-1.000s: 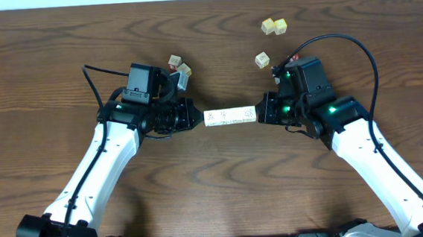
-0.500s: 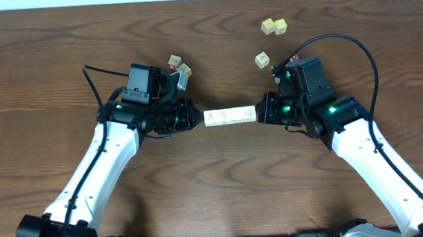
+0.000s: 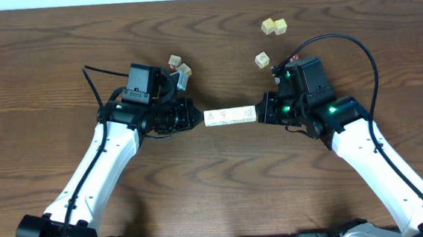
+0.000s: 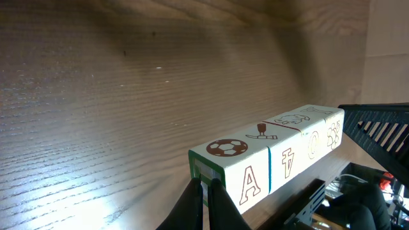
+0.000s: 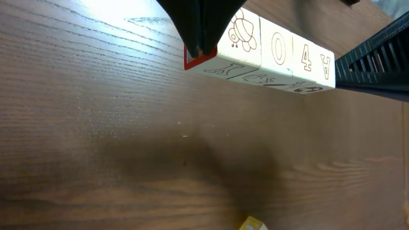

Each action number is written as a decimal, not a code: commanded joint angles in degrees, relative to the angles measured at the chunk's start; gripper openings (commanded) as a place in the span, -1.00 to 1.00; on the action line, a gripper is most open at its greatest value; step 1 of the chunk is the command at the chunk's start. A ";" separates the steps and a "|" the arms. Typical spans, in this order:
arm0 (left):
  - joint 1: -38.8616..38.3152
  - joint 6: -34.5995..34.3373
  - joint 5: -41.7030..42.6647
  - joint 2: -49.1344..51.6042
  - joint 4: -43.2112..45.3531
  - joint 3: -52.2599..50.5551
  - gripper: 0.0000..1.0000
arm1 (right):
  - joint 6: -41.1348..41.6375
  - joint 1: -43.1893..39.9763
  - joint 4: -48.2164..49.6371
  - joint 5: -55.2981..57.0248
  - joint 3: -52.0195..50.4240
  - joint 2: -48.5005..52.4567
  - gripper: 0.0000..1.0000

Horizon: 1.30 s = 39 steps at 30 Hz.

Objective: Lift 4 blocks

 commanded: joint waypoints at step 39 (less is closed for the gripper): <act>-3.43 -1.62 -0.74 2.05 1.20 2.12 -0.85 | 2.12 3.89 2.14 -5.88 0.76 3.78 -0.98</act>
